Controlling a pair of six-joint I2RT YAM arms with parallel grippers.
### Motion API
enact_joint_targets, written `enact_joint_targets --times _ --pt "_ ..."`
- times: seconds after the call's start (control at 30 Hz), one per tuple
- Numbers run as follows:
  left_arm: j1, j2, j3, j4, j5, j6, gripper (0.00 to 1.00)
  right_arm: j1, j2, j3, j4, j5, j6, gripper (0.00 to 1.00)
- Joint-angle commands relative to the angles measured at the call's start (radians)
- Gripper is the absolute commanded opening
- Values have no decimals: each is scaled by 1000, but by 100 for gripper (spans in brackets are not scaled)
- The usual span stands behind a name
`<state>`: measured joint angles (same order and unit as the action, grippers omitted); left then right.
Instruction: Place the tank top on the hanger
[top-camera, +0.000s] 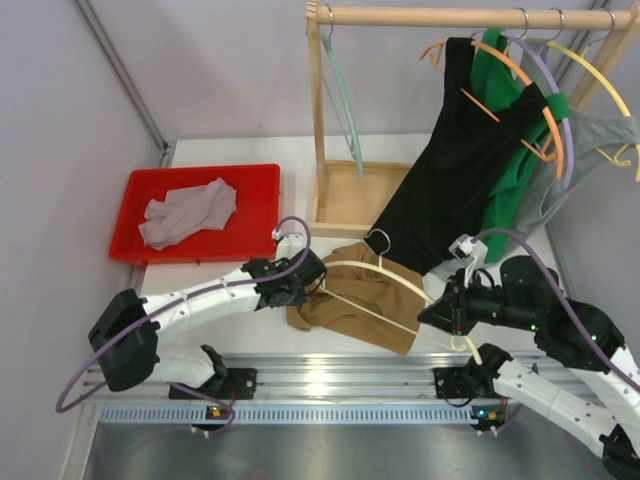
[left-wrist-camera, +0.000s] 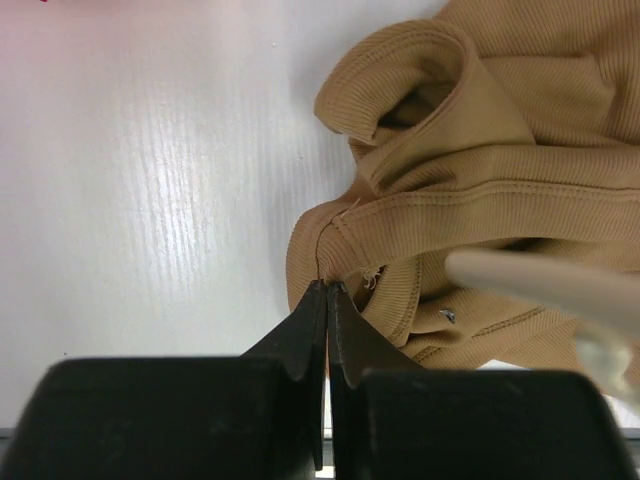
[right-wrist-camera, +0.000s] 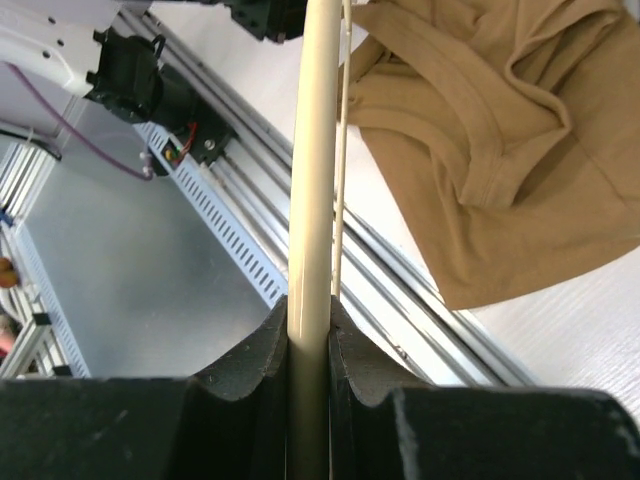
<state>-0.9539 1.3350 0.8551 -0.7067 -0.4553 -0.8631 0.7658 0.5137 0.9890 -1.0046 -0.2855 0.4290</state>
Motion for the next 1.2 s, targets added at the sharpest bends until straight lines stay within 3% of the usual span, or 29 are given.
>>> enact_joint_targets --times 0.0,0.37,1.17 --pt "24 -30 24 30 14 47 0 7 -15 -21 49 -95 7 0" --pt "37 -36 38 41 33 58 0 9 -11 -105 95 -149 5 0" --pt "24 -152 67 21 95 108 0 9 -4 -424 604 -237 37 0"
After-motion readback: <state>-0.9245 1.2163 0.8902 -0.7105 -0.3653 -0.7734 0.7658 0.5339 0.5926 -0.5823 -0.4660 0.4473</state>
